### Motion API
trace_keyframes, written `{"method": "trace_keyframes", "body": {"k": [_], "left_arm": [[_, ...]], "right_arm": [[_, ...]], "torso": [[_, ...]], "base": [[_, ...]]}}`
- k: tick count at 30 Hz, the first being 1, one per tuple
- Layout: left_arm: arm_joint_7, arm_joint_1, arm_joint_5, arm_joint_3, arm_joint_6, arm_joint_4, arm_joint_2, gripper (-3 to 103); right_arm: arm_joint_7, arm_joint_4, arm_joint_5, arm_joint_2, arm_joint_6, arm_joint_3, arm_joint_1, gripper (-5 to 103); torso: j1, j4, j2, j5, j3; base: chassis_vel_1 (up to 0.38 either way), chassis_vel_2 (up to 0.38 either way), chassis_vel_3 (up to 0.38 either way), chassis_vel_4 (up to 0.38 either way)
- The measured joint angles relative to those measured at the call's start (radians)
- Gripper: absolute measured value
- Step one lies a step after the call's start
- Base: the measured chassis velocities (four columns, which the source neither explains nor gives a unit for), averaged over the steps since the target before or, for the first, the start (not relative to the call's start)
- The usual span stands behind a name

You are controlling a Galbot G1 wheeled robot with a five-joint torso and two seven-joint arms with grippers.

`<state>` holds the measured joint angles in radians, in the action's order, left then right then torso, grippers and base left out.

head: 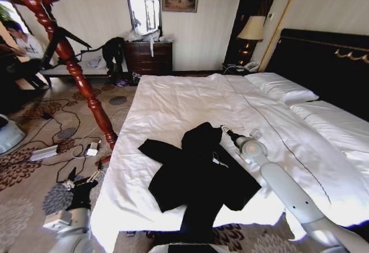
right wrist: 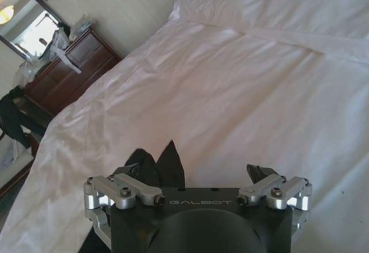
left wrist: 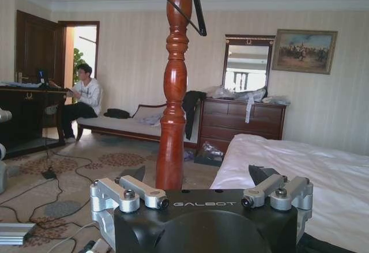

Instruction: Pick up the clothes from the bed and hang them on the clothes hanger.

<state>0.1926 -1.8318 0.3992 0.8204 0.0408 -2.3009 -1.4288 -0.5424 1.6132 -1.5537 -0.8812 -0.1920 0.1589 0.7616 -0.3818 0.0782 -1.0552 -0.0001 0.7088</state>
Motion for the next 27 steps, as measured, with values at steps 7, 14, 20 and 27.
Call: {"method": "trace_keyframes", "body": {"k": [7,14,20,27], "left_arm": [[0.0,-0.001,-0.011,0.0,0.002,0.003,-0.004,100],[0.002,-0.001,-0.003,0.015,0.005,0.015,-0.004,100],[0.002,0.004,-0.015,0.005,0.009,0.026,-0.012,100],[0.003,0.001,-0.012,0.011,0.01,0.028,-0.004,100]], "right_arm": [[0.093,-0.123,0.105,-0.046,0.016,-0.09,-0.061,100],[0.166,-0.178,0.146,-0.073,0.02,-0.147,-0.104,100],[0.169,-0.218,0.196,-0.092,0.009,-0.185,-0.133,97],[0.164,-0.213,0.243,-0.084,0.015,-0.203,-0.136,76]], "torso": [[0.0,-0.0003,0.0,0.0001,0.0],[0.0,-0.0001,0.0,0.0,0.0],[0.0,-0.0004,0.0,0.0,0.0],[0.0,-0.0003,0.0,0.0,0.0]], "base": [[0.0,0.0,0.0,0.0],[0.0,0.0,0.0,0.0],[0.0,0.0,0.0,0.0],[0.0,0.0,0.0,0.0]]}}
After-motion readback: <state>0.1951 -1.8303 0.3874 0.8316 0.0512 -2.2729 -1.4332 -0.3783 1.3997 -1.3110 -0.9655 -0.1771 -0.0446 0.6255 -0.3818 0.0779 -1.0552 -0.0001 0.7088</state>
